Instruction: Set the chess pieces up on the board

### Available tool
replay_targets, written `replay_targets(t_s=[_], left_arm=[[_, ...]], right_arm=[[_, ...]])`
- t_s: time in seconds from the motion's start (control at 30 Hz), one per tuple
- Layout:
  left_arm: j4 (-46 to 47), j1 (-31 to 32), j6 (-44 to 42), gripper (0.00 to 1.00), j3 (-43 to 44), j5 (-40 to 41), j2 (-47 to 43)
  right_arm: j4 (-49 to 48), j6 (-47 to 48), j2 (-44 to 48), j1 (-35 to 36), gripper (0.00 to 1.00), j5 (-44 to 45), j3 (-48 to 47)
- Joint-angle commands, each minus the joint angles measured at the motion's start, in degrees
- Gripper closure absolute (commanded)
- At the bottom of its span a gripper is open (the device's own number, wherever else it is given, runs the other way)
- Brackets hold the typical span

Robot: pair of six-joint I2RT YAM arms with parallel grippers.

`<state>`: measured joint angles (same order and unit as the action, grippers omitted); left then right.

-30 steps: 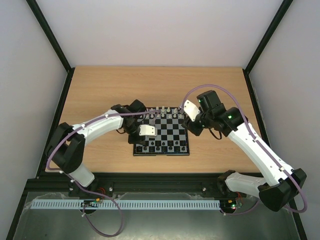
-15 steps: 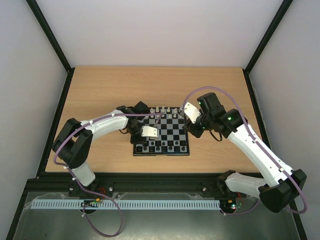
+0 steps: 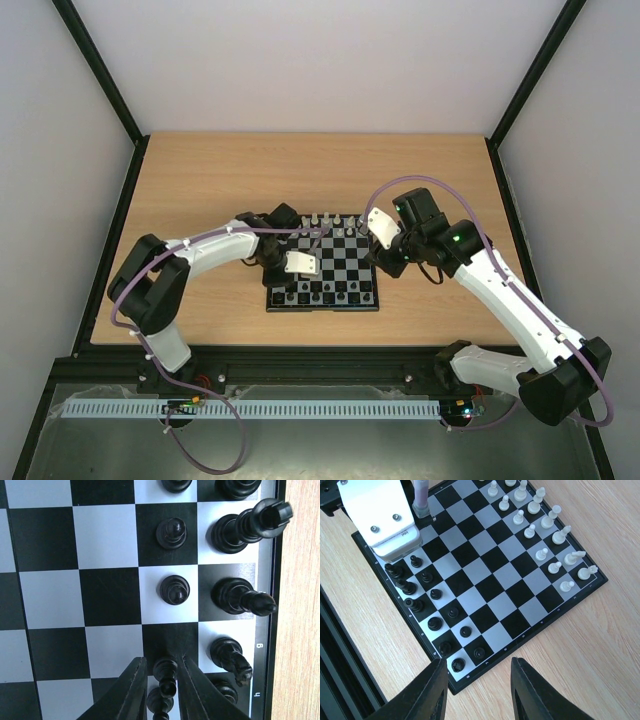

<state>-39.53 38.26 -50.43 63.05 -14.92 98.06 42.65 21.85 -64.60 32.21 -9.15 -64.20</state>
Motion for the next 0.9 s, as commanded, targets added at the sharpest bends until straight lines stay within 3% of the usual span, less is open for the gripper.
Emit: replay_targets(t_s=[0.0,0.47,0.87], left_arm=[[-1.0,0.5,-1.6,0.80,0.0,-0.4,1.0],[-1.1,1.9,-0.2,0.92,0.3,-1.3,1.9],[0.1,3.2,2.2,0.93,0.9,-0.3,2.5]], right_arm=[[0.3,0.3,0.6,-0.3,0.64,-0.4,0.7],[0.1,0.6,0.9,-0.3,0.64,-0.1,1.2],[0.1,0.6,1.9,-0.4,0.64,0.3,2.4]])
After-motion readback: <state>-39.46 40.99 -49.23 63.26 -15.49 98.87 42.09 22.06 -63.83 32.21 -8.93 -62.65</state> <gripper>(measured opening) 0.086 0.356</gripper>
